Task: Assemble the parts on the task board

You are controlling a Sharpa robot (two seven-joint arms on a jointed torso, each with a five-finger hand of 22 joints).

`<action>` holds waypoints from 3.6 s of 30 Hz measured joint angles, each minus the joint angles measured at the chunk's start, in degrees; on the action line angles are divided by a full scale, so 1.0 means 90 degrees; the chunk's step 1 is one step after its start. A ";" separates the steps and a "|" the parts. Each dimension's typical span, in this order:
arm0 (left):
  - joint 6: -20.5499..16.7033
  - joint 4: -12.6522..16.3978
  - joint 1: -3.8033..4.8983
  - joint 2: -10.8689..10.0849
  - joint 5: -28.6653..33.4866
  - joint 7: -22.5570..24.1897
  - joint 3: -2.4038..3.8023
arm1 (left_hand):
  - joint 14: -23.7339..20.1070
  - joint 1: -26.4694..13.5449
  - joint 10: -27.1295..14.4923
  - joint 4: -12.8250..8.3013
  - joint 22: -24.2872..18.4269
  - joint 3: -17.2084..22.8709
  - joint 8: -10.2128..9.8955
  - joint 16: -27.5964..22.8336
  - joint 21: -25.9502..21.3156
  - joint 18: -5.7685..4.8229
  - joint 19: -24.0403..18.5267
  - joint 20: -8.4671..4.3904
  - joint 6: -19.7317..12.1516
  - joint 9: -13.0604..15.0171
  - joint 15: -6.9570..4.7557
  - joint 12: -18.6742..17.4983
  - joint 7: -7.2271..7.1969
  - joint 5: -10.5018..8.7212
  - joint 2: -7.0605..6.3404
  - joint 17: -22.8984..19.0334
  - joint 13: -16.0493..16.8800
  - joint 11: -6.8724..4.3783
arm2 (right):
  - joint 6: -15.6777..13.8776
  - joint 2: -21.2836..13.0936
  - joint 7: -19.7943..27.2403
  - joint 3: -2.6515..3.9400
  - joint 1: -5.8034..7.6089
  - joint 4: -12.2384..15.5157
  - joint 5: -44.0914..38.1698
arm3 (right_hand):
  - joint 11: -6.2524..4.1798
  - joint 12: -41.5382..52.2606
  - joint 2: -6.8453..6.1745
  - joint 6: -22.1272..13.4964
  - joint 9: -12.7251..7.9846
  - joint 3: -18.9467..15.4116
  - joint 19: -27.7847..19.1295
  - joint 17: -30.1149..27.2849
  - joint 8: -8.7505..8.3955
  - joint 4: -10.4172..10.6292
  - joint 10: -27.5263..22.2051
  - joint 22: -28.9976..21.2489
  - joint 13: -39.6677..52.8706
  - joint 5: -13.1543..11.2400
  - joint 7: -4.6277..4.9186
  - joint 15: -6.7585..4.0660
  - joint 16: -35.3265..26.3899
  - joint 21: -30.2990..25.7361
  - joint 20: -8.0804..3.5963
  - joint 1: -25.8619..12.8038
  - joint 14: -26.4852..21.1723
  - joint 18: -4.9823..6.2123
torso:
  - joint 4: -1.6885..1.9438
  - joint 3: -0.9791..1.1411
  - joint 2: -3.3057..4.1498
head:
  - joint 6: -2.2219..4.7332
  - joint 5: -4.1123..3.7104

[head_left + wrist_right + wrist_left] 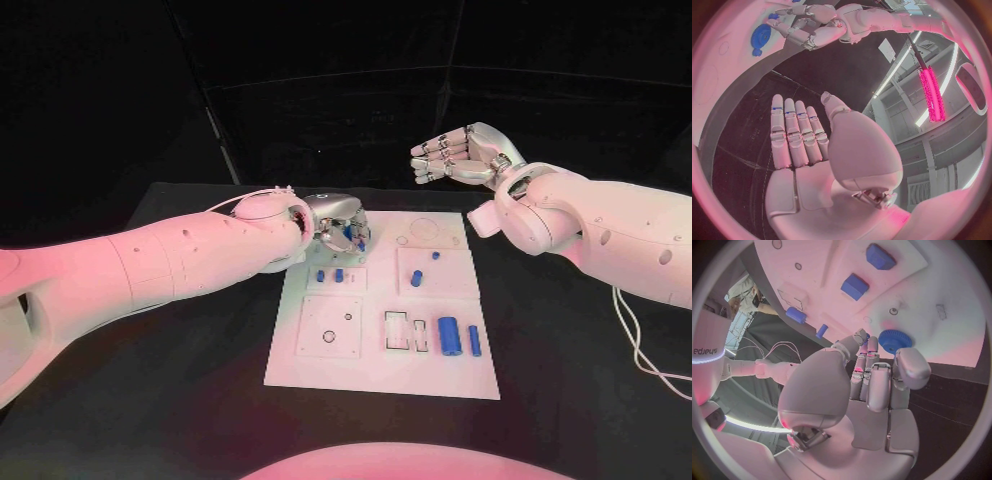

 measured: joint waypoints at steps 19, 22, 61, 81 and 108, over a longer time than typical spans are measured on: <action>-0.0037 0.0640 0.0000 -0.0866 0.0322 -0.0076 0.0052 | 0.0000 0.0000 0.0022 -0.0001 0.0028 0.0000 0.0000 0.0000 0.0032 0.0000 0.0003 0.0003 0.0008 -0.0001 0.0001 0.0000 0.0009 0.0000 0.0000 -0.0007 -0.0001 0.0023 | -0.0001 -0.0040 0.0000 0.0000 -0.0001 0.0000 0.0000 | 0.0000 0.0000 0.0000 0.0000 0.0000 0.0000 0.0000 0.0001 0.0000 0.0000 0.0000 0.0000 0.0000 0.0000 0.0000 0.0000 0.0000 0.0000 0.0000 0.0000 0.0000 -0.0001 | 0.0004 0.0001 -0.0004 | 0.0009 0.0016; -0.0022 0.0669 -0.0001 -0.0918 0.0352 -0.0103 0.0051 | 0.0000 0.0000 0.0046 -0.0001 0.0028 0.0000 0.0000 0.0000 0.0032 0.0000 0.0003 0.0003 0.0030 -0.0008 0.0001 0.0000 -0.0014 0.0000 0.0000 -0.0028 0.0005 0.0000 | -0.0001 -0.0040 0.0000 0.0000 -0.0001 -0.0001 0.0000 | 0.0000 0.0000 0.0000 0.0000 0.0000 0.0000 0.0000 0.0001 0.0000 0.0000 0.0000 0.0000 0.0000 0.0000 0.0000 0.0000 0.0000 0.0000 0.0000 0.0000 0.0000 -0.0001 | 0.0004 0.0001 -0.0004 | 0.0016 0.0025; 0.0212 0.0480 -0.0138 -0.0867 0.0440 -0.0260 0.0044 | 0.0000 0.0000 0.0045 -0.0018 0.0039 0.0017 0.0000 0.0000 0.0032 0.0000 0.0003 0.0003 0.0030 -0.0009 0.0002 0.0000 -0.0014 0.0000 -0.0001 -0.0040 0.0003 0.0000 | -0.0003 -0.0040 -0.0001 -0.0001 -0.0003 0.0008 0.0000 | 0.0000 0.0000 0.0025 0.0000 0.0000 0.0000 0.0000 -0.0011 0.0000 0.0000 0.0000 0.0000 0.0000 0.0000 0.0000 0.0000 0.0000 0.0000 0.0000 -0.0025 0.0000 0.0000 | -0.0013 0.0001 0.0005 | 0.0015 0.0052; 0.0247 0.0436 -0.0139 -0.0752 0.0445 -0.0433 0.0045 | 0.0000 0.0000 0.0044 -0.0018 0.0038 0.0017 0.0000 -0.0026 0.0031 0.0001 0.0003 0.0003 0.0029 -0.0016 0.0002 0.0000 -0.0014 0.0000 -0.0001 -0.0071 0.0000 0.0001 | -0.0003 -0.0033 -0.0001 -0.0001 -0.0003 0.0006 0.0000 | 0.0000 0.0000 0.0025 0.0000 0.0000 0.0000 0.0000 -0.0011 0.0000 0.0000 0.0000 0.0000 0.0000 0.0000 0.0000 0.0000 0.0000 0.0000 0.0000 -0.0025 0.0000 0.0000 | -0.0012 -0.0002 0.0008 | -0.0016 0.0060; 0.0485 0.0389 -0.0140 -0.0696 0.0450 -0.0619 0.0041 | 0.0000 -0.0258 0.0089 -0.0017 0.0037 0.0052 -0.0469 -0.0049 0.0026 0.0000 0.0003 0.0004 -0.0455 -0.0148 0.0002 -0.0045 0.0077 0.0000 -0.0259 -0.0164 -0.0002 0.0047 | -0.0002 -0.0037 0.0000 -0.0001 -0.0003 -0.0001 0.0000 | 0.0000 0.0000 0.0025 0.0000 0.0000 0.0000 0.0000 -0.0011 0.0000 0.0000 0.0000 0.0000 0.0000 0.0000 0.0000 0.0000 0.0000 0.0000 0.0000 -0.0025 0.0000 0.0000 | -0.0011 0.0000 0.0002 | -0.0028 0.0025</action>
